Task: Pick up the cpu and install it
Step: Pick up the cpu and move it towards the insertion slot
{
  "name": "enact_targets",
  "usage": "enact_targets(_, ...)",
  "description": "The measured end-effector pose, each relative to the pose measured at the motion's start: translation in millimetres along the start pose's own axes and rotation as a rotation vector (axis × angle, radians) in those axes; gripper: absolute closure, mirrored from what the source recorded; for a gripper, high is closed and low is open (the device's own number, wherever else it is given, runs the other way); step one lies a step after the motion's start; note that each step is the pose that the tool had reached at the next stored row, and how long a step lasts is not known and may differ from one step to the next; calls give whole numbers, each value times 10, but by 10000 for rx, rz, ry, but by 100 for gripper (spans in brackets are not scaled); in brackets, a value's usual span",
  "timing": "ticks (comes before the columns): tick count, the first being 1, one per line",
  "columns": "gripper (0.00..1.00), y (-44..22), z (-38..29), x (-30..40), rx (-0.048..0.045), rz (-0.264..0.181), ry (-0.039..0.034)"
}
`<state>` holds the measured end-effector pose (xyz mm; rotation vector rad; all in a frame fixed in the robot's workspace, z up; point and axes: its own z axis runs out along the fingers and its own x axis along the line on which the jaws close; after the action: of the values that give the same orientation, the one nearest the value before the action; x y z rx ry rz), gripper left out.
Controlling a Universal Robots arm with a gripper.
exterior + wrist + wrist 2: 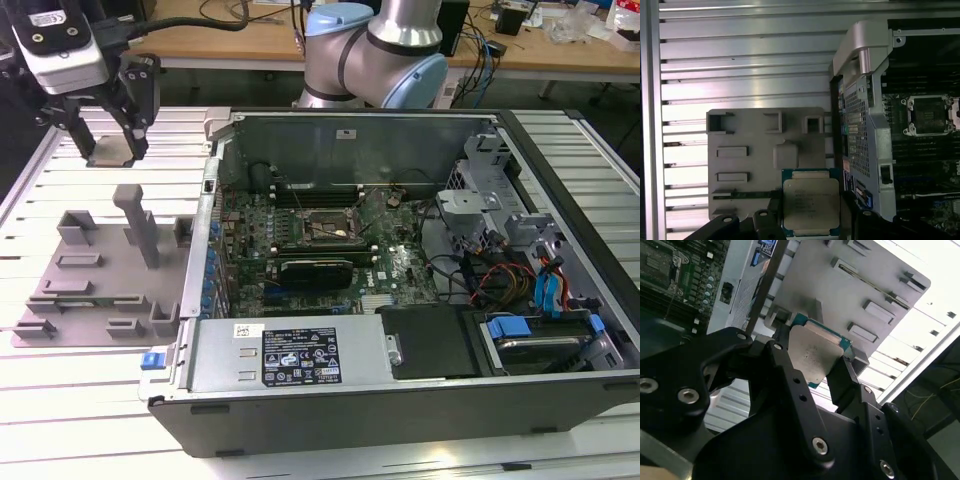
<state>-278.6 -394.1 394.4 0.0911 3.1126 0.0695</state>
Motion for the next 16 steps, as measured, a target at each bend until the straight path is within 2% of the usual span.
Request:
enact_targets(6, 45, 8, 4, -138, -1, 1, -1)
enact_targets(8, 45, 12, 6, -205, 0, 0, 0)
enact_targets(10, 45, 14, 7, -239, -1, 0, 0)
enact_targets(13, 45, 19, 10, -324, -1, 1, -1)
enact_targets(14, 45, 22, 11, -372, 0, 0, 0)
enact_targets(16, 45, 24, 12, -412, -1, 0, -1)
